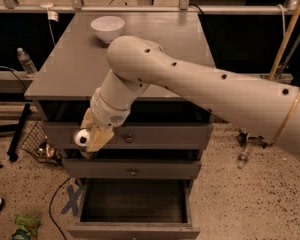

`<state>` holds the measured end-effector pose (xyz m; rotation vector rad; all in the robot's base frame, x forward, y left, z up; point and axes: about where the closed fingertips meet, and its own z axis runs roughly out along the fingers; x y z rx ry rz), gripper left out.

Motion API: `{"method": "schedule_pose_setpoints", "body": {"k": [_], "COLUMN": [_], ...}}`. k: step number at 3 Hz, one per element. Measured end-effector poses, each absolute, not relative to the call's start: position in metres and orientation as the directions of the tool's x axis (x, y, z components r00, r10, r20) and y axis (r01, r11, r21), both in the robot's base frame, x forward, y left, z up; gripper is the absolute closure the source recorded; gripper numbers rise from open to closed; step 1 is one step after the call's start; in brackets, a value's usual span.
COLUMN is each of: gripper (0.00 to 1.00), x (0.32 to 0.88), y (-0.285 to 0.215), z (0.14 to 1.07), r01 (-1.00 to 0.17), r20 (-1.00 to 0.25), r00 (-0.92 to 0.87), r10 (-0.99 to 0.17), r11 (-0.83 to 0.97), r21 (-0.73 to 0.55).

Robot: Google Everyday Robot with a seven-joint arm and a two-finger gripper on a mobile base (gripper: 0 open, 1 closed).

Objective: Pick redbull can from bottom drawer and place on counter

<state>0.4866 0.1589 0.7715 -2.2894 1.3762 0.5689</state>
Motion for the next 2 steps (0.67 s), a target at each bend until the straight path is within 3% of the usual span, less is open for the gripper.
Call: {"method": "schedule_pose_setpoints", "body": {"k": [2], "gripper": [1.0], "x": [0.504], "y": [0.184], "z": [0.851], "r01": [-0.921], "r20": [-0.402], "r00": [0.388], "r10": [-0.83], "r11": [-0.362], "r21": [-0.141]}}
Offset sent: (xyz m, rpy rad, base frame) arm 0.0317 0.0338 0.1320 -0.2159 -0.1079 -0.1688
